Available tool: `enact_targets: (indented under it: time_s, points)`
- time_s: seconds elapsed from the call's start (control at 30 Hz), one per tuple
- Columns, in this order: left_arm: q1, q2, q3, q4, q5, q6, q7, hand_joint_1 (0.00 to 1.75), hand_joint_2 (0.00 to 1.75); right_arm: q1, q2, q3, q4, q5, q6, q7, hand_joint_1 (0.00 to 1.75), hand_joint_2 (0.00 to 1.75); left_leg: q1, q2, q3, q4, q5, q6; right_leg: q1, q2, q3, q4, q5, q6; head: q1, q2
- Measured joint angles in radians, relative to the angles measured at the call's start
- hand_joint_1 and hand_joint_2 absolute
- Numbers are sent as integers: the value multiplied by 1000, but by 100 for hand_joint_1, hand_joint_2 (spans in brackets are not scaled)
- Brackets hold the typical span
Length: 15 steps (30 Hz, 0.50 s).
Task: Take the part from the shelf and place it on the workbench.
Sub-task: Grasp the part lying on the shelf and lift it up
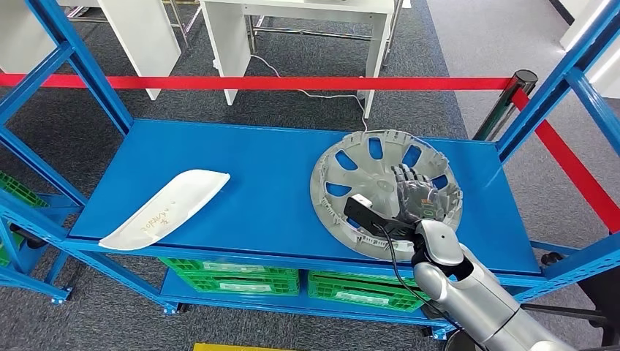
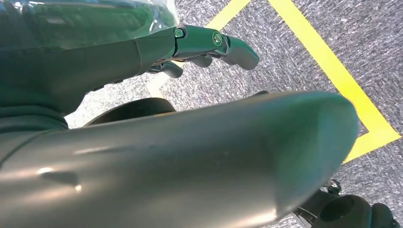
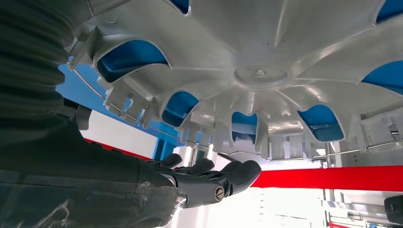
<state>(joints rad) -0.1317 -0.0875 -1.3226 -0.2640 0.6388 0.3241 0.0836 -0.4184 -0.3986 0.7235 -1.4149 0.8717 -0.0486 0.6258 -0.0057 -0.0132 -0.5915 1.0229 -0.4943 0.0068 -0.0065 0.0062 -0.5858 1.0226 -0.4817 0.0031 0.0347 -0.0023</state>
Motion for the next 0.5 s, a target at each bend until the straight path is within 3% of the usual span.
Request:
enact_targets:
  time_s: [0.5]
  points:
    - [0, 0, 0, 0, -1, 2, 0, 0, 0, -6, 0, 15, 1, -9, -4, -16, 0, 175, 0, 0, 3, -1, 0, 0, 0, 0, 3, 0, 0, 0, 0, 0]
